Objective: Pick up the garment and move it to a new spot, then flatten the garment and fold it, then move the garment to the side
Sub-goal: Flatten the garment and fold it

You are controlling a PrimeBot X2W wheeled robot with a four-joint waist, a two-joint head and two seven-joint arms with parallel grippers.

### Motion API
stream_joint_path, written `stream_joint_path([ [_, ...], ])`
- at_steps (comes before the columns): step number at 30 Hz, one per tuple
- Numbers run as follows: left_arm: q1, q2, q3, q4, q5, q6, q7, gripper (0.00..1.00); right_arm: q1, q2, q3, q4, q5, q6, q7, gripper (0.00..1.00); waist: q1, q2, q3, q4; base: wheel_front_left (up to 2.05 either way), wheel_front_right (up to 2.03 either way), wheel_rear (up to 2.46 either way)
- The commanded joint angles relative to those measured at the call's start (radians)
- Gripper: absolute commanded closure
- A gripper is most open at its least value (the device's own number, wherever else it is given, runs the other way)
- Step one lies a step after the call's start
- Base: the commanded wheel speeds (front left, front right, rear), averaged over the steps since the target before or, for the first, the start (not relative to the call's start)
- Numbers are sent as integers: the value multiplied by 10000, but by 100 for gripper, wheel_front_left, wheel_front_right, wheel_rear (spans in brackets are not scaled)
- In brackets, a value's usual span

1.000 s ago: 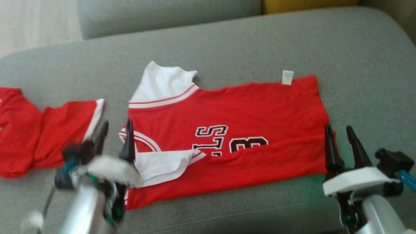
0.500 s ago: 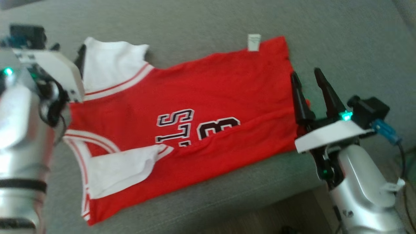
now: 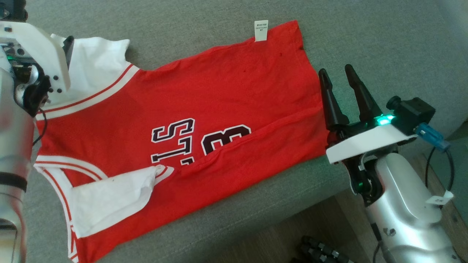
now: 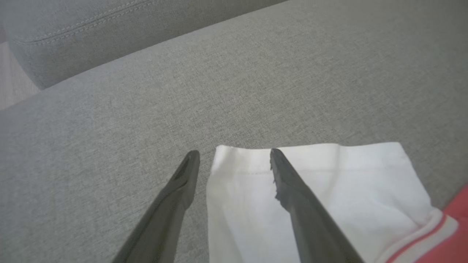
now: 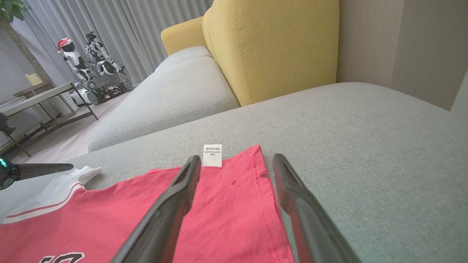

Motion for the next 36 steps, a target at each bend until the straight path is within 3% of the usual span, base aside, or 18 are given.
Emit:
stream_joint_path([
  [1,-569,514,177,-214,45,-51,33,0,-232,-97,168,-248,64,67,-94,0,-1,0,14,-15,0,0,0],
  [10,-868,537,-258,494,35,-57,226,0,-372,-246,399,-77,95,67,-52,0,-1,0,173,-29,0,0,0],
  [11,-921,530,-276,556,15,-57,240,20,-386,-291,403,-83,90,67,-43,0,-1,0,204,-15,0,0,0],
  [12,-976,506,-280,603,-29,-58,232,73,-404,-338,394,-95,96,67,-39,0,-1,0,232,1,0,0,0],
  [13,-1026,470,-254,641,-104,-58,194,100,-425,-385,372,-108,112,67,-34,0,-1,0,258,25,0,0,0],
  [23,-1146,-46,-786,-68,-811,-60,-925,100,-1045,-1147,43,-261,140,67,555,0,-1,0,162,978,0,0,0],
  [26,-989,-108,-1254,-625,-1095,-60,-1140,100,-1498,-1737,50,-42,-112,67,1157,0,-1,0,160,1508,0,0,0],
  [36,-413,-384,-1678,-2402,-1830,-55,-2136,100,-3093,-3678,1277,1489,1215,67,3456,0,-1,0,376,3020,0,0,0],
])
